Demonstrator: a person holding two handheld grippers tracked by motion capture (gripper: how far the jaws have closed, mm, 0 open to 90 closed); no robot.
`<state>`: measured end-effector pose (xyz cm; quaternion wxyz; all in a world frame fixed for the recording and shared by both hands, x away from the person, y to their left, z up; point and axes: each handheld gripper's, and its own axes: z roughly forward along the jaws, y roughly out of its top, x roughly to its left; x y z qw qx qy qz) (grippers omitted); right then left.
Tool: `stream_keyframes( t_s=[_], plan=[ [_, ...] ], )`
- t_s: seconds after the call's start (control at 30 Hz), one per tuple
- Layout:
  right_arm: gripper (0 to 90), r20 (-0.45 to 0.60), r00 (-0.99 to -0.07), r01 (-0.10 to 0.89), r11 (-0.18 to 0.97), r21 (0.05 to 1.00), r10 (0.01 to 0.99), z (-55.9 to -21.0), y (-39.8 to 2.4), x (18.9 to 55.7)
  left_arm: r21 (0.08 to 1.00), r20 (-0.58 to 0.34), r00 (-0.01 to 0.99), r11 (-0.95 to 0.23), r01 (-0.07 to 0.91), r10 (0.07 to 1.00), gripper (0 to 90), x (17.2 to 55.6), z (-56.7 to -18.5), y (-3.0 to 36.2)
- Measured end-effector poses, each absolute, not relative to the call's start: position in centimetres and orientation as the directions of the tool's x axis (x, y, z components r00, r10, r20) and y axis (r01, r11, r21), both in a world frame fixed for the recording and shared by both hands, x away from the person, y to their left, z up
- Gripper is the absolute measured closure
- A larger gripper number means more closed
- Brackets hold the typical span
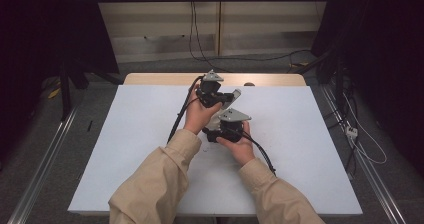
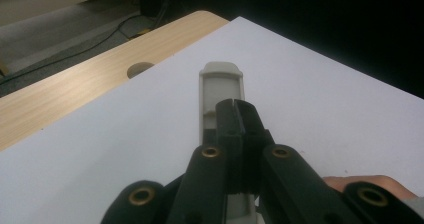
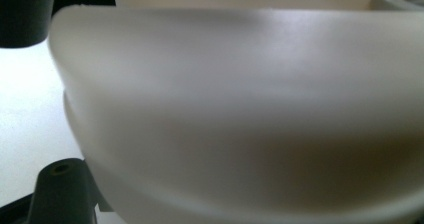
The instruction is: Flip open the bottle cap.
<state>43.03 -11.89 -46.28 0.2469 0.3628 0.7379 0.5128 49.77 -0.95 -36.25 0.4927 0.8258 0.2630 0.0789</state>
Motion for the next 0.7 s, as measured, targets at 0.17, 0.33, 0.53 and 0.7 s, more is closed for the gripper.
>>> stream_keyframes(
  t_s=[0.17,0.33,0.53,0.7],
  plan=[
    [18.7,0.009,-0.616,0.284,0.211,0.935,0.788,-46.28,-11.90,43.03,0.853,-0.135,0.848,-0.376,0.363,0.512,90.0,49.89,-36.50,-0.95],
    [18.7,0.012,-0.616,0.287,0.209,0.935,0.788,-46.28,-11.93,43.04,0.852,-0.134,0.850,-0.379,0.361,0.510,90.0,49.97,-36.54,-0.92],
    [18.7,0.026,-0.613,0.293,0.196,0.936,0.789,-46.29,-12.06,43.11,0.849,-0.131,0.850,-0.385,0.361,0.510,90.0,49.96,-36.74,-1.09],
    [18.7,0.023,-0.614,0.292,0.200,0.935,0.789,-46.27,-12.00,43.09,0.852,-0.138,0.848,-0.376,0.365,0.512,90.0,49.90,-36.64,-0.84]
  ],
)
